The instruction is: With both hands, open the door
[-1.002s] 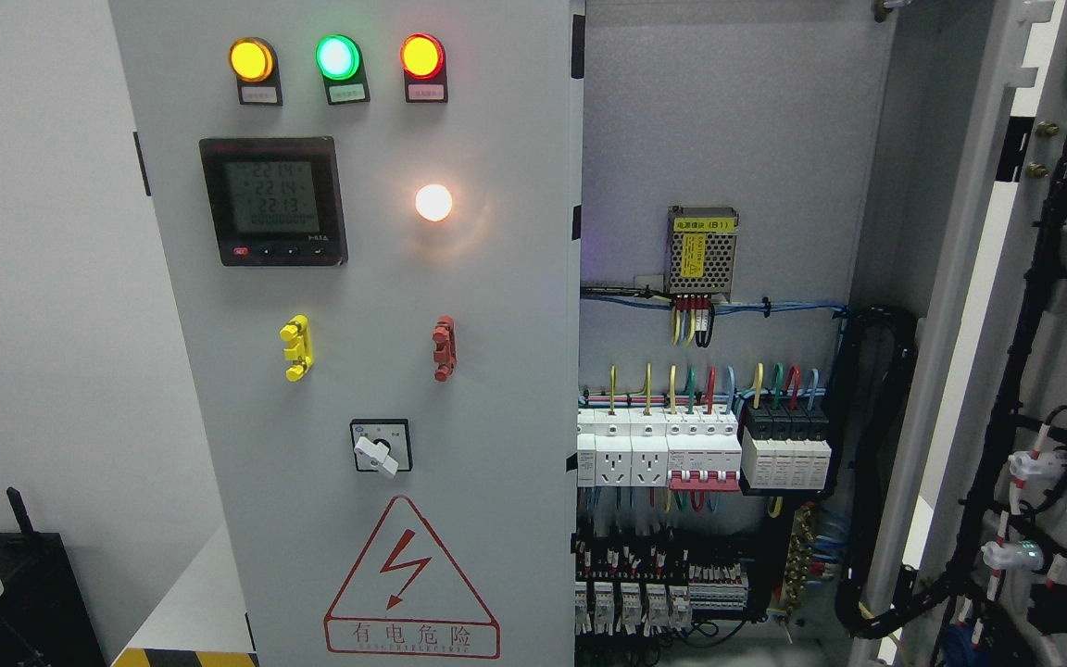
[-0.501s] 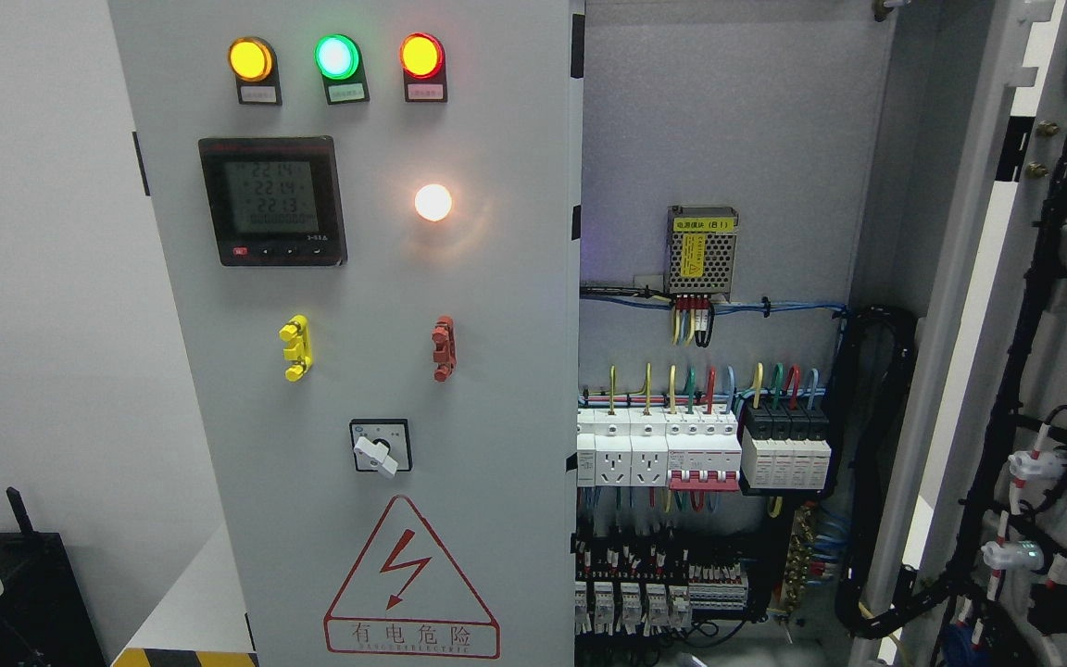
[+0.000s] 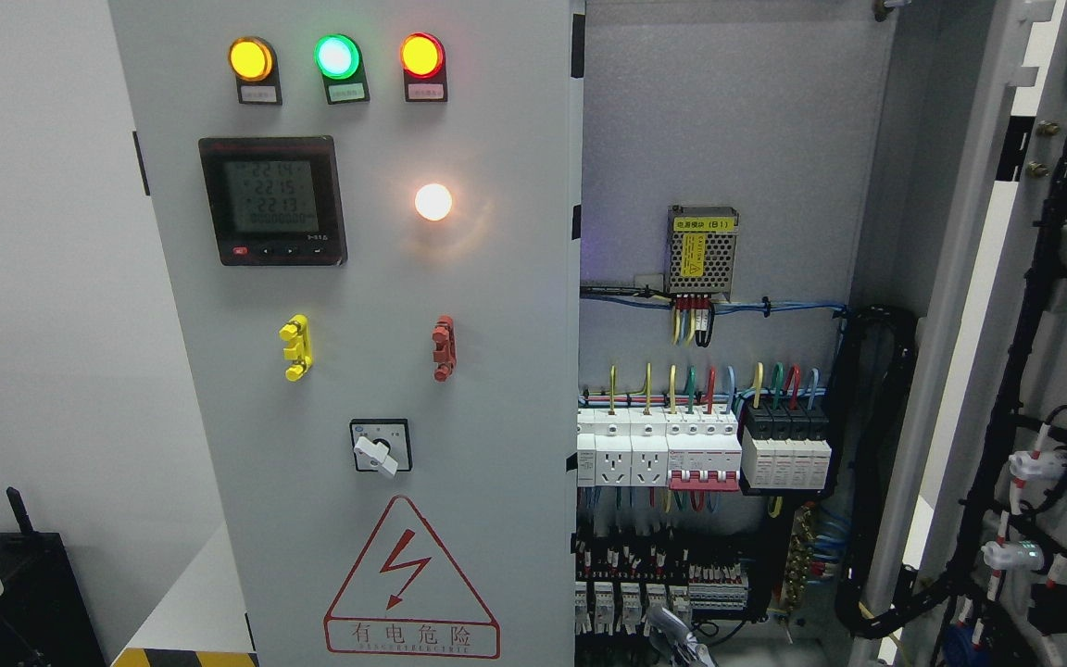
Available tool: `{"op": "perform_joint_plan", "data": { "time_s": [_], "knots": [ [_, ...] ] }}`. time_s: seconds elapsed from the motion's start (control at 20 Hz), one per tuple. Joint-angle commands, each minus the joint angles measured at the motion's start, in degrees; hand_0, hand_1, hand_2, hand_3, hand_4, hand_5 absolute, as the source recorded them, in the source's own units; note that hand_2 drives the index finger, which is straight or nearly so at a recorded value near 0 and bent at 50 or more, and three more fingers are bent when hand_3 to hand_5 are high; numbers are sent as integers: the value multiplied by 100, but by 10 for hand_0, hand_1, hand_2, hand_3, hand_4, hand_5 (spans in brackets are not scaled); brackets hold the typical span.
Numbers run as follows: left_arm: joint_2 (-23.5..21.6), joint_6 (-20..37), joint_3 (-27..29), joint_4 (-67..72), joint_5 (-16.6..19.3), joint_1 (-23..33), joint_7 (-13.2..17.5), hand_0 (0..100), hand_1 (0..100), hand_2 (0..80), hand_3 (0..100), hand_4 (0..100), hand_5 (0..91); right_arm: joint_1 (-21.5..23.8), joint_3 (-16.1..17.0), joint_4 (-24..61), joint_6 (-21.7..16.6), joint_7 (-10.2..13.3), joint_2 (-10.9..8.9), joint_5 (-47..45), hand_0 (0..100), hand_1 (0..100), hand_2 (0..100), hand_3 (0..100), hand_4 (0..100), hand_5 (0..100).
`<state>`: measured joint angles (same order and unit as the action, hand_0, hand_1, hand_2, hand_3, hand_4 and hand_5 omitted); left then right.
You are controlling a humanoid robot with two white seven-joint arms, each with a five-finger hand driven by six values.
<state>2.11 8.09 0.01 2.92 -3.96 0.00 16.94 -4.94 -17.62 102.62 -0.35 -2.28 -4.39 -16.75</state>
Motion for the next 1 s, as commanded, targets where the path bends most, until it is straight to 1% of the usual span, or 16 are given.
{"op": "perform_joint_plan", "data": {
  "time_s": [0.0,0.3,0.4,0.6,0.95],
  "knots": [
    [8,0,-19,-2,0,158,3,0,0,0,0,0,0,-419,-31,-487,70,-1,342,-4,385,0,0,0,0,0],
    [9,0,-19,-2,0,158,3,0,0,0,0,0,0,-1061,-40,-1374,61,-9,333,-22,385,0,0,0,0,0],
    [0,0,-19,-2,0,158,3,0,0,0,0,0,0,-1202,-49,-1534,53,-18,298,-30,385,0,0,0,0,0],
    [9,0,-19,-2,0,158,3,0,0,0,0,0,0,-1395,-49,-1779,53,-360,281,-39,385,0,0,0,0,0],
    [0,0,-19,-2,0,158,3,0,0,0,0,0,0,-1694,-14,-2237,17,-396,237,-57,384,0,0,0,0,0]
  ]
}}
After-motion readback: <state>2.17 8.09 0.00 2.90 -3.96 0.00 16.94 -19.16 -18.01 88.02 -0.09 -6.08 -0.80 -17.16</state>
